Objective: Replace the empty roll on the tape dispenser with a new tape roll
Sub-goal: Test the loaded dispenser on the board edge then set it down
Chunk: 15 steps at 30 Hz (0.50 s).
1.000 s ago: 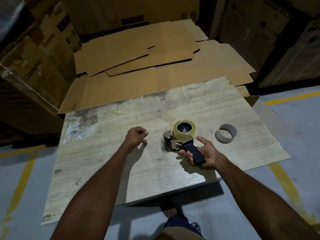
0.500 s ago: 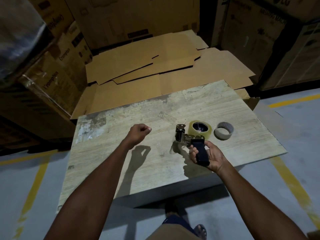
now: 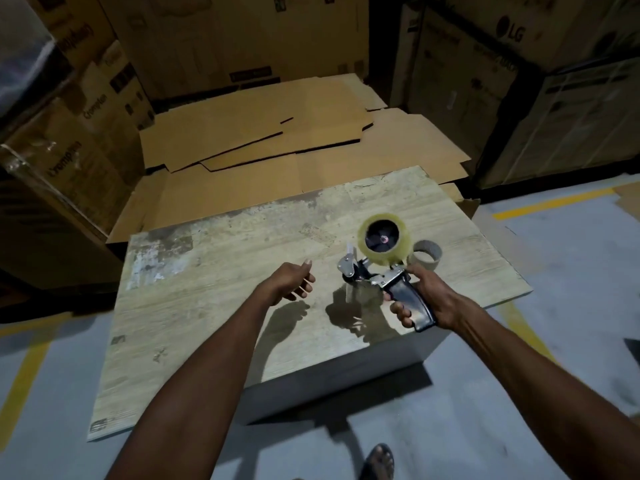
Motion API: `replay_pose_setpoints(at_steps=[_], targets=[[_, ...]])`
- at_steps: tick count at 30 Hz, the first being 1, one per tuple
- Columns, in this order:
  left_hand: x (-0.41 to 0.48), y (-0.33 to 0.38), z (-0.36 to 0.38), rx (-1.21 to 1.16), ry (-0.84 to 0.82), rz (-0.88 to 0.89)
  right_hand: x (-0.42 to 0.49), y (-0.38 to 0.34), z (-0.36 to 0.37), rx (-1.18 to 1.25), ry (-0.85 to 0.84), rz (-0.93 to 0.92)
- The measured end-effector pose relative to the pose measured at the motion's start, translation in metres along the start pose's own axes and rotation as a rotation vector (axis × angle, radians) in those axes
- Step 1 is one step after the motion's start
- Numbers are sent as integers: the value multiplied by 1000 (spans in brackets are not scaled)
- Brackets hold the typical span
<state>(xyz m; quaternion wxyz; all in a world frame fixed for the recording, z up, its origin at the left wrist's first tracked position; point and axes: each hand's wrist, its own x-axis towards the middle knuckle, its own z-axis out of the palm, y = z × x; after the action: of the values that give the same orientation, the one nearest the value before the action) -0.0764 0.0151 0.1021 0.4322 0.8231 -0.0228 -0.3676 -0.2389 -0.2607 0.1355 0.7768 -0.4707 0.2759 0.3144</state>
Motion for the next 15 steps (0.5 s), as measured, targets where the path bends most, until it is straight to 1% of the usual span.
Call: replay_pose_setpoints(at_steps=[4, 7, 10, 12, 15], targets=[[-2, -14, 9, -98, 15, 21, -32, -25, 18, -314, 118, -27], [-6, -24, 14, -145, 29, 19, -44, -27, 29, -454, 217, -23], [-9, -35, 21, -220, 10, -13, -49, -14, 34, -571, 352, -93], [-10, -40, 27, -291, -61, -69, -51, -5, 33, -622, 402, -144], [-16, -46, 38, -358, -229, -170, -57, 1, 30, -640, 404, -175]])
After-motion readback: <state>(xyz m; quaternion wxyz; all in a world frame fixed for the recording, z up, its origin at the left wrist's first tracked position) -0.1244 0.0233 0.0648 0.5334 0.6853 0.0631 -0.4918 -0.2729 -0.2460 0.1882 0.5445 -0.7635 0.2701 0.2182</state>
